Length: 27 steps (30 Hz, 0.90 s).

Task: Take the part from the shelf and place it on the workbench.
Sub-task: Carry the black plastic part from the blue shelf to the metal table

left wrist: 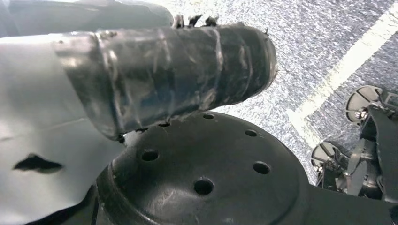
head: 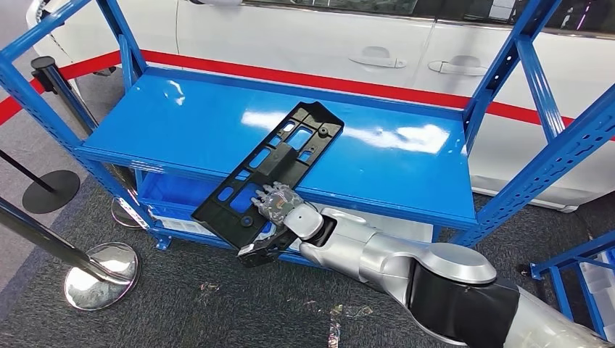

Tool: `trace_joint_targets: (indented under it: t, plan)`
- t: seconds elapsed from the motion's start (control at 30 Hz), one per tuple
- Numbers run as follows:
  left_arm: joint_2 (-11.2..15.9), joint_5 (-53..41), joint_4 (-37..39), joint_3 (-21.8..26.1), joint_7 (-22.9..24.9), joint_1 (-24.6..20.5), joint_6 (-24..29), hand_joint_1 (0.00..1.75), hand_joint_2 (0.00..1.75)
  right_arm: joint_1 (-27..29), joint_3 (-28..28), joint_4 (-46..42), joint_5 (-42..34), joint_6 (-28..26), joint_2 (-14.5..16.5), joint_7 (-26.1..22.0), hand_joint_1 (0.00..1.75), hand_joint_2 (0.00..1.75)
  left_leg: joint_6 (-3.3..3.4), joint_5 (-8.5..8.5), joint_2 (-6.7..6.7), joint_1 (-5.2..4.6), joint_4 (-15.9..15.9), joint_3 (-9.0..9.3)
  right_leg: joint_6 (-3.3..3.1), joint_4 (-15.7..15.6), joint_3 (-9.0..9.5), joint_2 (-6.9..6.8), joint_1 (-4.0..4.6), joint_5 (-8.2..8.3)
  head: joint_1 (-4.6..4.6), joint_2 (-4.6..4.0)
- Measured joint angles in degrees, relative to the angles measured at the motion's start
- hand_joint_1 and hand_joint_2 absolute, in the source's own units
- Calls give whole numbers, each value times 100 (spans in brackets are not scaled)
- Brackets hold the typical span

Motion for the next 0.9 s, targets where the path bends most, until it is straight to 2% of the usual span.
trace_joint_targets:
  t: [0.07, 0.2, 0.37, 0.4, 0.43, 0.47, 0.53, 0.57, 0.6, 0.9]
  plan:
    - [1, 3, 0, 0, -9, 0, -3, 0, 0, 2, -3, -10, -7, 2, -9, 0, 0, 0, 0, 0, 0, 0, 0, 0, 0, 0, 0, 0, 0, 0, 0, 0]
    - [1, 21, 0, 12, -32, 0, -7, 0, 0, 10, -26, -36, -20, 7, -32, 0, 0, 175, 0, 0, 0, 0, 0, 1, 0, 0, 1, 0, 0, 0, 0, 0]
    - [1, 34, 0, 31, -46, -1, -34, 0, 0, 27, -51, -58, -45, -2, -57, -16, 0, 175, 0, 0, 0, 0, 0, 1, 0, 0, 1, 0, 0, 0, 0, 0]
    - [1, 37, 0, 34, -48, -1, -37, 0, 0, 28, -56, -59, -49, -2, -58, -21, 2, 175, 0, 0, 0, 0, 0, 1, 0, 0, 1, 0, -1, 0, 0, 0]
    - [1, 39, 0, 39, -50, -1, -39, 0, 0, 29, -63, -60, -54, -1, -60, -27, 13, 175, 0, 0, 0, 0, 0, 2, 0, 0, 1, 0, -1, 0, 0, 0]
    - [1, 43, 0, 43, -53, -1, -40, 0, 0, 31, -72, -61, -60, 0, -61, -37, 41, 175, 0, 0, 0, 0, 0, 1, 0, 0, 1, 0, -1, 0, 0, 0]
    - [1, 47, 0, 57, -60, -1, -41, 0, 0, 35, -86, -68, -84, 9, -62, -71, 117, 175, 0, 0, 0, 0, 0, 2, 0, 0, 1, 0, 0, 0, 0, 0]
    - [1, 51, 0, 68, -70, -1, -41, 0, 0, 38, -92, -72, -103, 19, -62, -95, 147, 175, 0, 0, 0, 0, 0, 2, 0, 0, 1, 0, 0, 0, 0, 0]
    - [1, 56, 0, 79, -84, -1, -41, 0, 0, 40, -95, -74, -122, 27, -62, -117, 158, 175, 0, 0, 0, 0, 0, 1, 0, 0, 1, 0, 0, 0, 0, 0]
    - [1, 125, 0, 137, -240, -2, -40, 0, 0, 22, -131, -135, -209, 0, -62, -222, 165, 175, 0, 0, 0, 0, 0, 12, 0, 0, 13, 0, 0, 0, 0, 0]
